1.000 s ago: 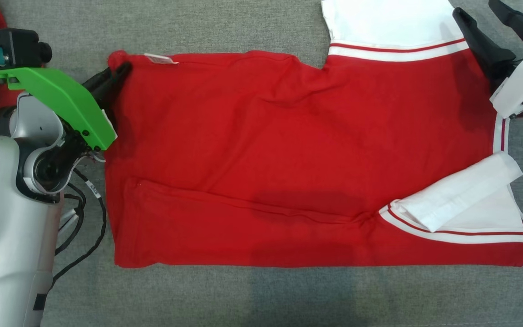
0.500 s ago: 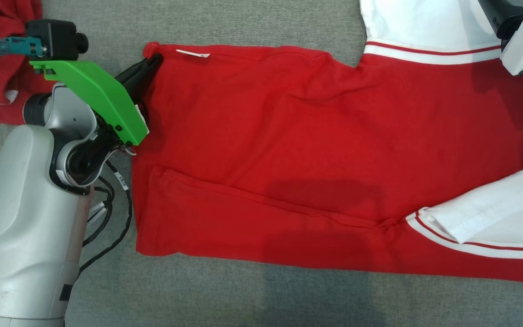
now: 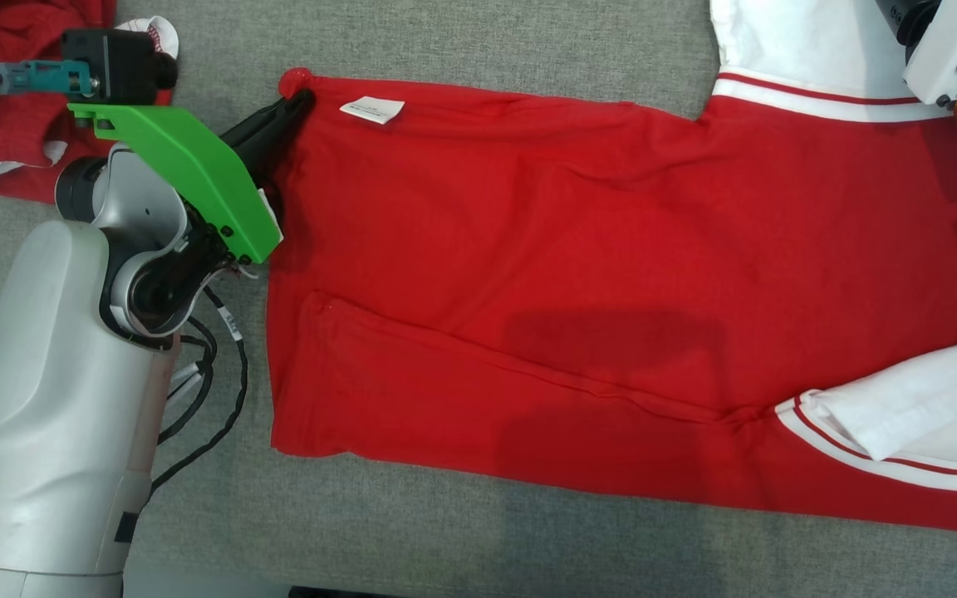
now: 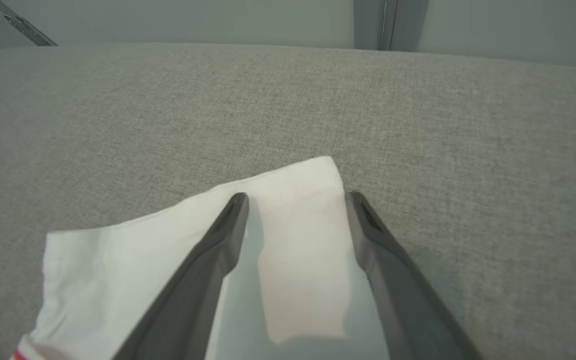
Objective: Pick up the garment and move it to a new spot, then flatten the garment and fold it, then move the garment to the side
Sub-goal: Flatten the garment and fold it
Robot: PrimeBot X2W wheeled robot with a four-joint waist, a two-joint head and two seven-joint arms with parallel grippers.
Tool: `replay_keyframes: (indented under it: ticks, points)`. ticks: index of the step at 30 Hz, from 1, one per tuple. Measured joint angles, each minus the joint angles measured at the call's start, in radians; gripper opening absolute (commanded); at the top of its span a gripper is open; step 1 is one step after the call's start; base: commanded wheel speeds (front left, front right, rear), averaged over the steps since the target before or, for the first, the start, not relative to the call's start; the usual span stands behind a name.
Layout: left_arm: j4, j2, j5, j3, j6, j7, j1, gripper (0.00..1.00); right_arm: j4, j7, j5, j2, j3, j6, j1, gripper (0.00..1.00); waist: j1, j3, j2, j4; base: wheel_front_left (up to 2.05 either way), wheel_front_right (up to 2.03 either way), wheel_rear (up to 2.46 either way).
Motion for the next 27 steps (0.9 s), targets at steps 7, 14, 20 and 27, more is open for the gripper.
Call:
replay_keyframes:
  ticks: [7, 14, 20, 27]
  points:
    - [0.010, -0.001, 0.000, -0.007, -0.002, -0.009, -0.008, 0.00, 0.044, -0.001, -0.021, 0.001, 0.003, 0.000, -0.024, 1.00, 0.0000, 0.001, 0.0000, 0.006, 0.00, 0.00, 0.00]
    - [0.018, -0.005, 0.000, -0.017, -0.005, -0.017, -0.014, 0.00, 0.086, 0.007, -0.038, 0.005, 0.016, -0.009, -0.055, 1.00, 0.0000, 0.003, 0.0000, 0.014, 0.00, 0.00, 0.00]
    - [0.026, -0.008, 0.000, -0.020, -0.011, -0.018, -0.025, 0.00, 0.107, 0.024, -0.040, 0.012, 0.031, -0.008, -0.081, 0.00, 0.0000, 0.008, 0.0000, 0.019, 0.00, 0.00, 0.00]
    - [0.044, 0.009, 0.000, -0.002, -0.015, -0.049, -0.028, 0.00, 0.121, -0.010, -0.030, 0.045, 0.012, 0.011, -0.097, 0.00, 0.0000, 0.006, 0.0000, 0.002, 0.00, 0.00, 0.00]
